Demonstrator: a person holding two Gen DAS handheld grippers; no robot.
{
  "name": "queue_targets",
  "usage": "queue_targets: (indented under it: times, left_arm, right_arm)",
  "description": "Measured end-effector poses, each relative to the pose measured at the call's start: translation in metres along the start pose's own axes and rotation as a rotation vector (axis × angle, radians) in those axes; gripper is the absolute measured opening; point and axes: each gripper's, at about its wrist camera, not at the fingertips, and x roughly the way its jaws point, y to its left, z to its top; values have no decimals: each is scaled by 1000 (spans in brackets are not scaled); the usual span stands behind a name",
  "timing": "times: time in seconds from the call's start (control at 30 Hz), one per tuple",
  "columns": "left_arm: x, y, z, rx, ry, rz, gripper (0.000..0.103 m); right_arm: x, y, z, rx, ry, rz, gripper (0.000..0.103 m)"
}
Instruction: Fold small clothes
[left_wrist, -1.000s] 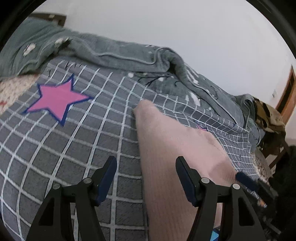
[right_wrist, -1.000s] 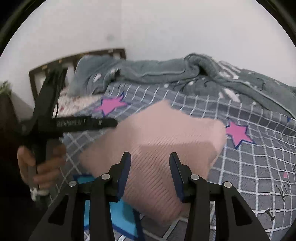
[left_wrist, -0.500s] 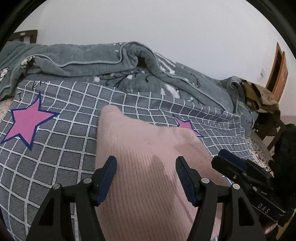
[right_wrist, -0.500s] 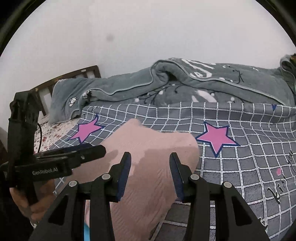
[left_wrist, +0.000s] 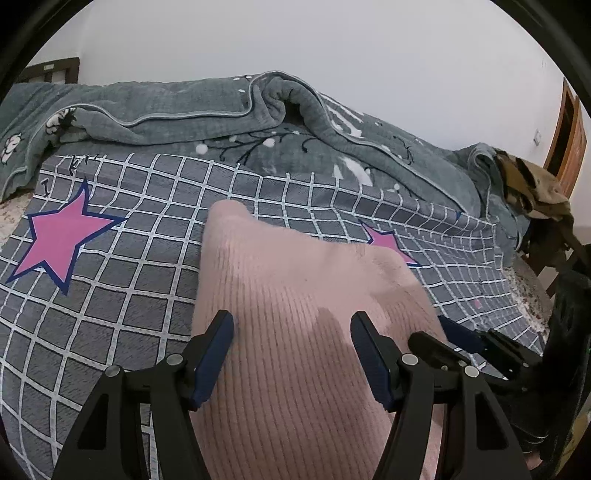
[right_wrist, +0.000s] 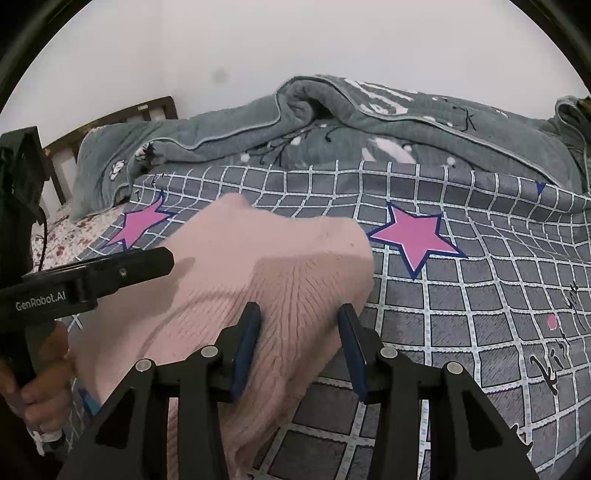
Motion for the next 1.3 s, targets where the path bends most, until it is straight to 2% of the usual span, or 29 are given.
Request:
queue_targets:
  times: [0.23, 0.6, 0.9, 1.3]
  left_arm:
    - [1, 9, 1, -36, 9, 1, 64]
    - [-6, 36, 3, -171, 17, -49, 64]
    - [-6, 34, 1, -131, 18, -4, 64]
    - [-6, 32, 0, -113, 17, 3, 64]
  right_arm:
    - [6, -2, 0, 2, 18, -17, 44]
    - [2, -5, -1, 18, 25, -25, 46]
    - [0, -5, -2, 46, 16, -6, 46]
    - [-1, -9, -4, 91, 11, 24, 46]
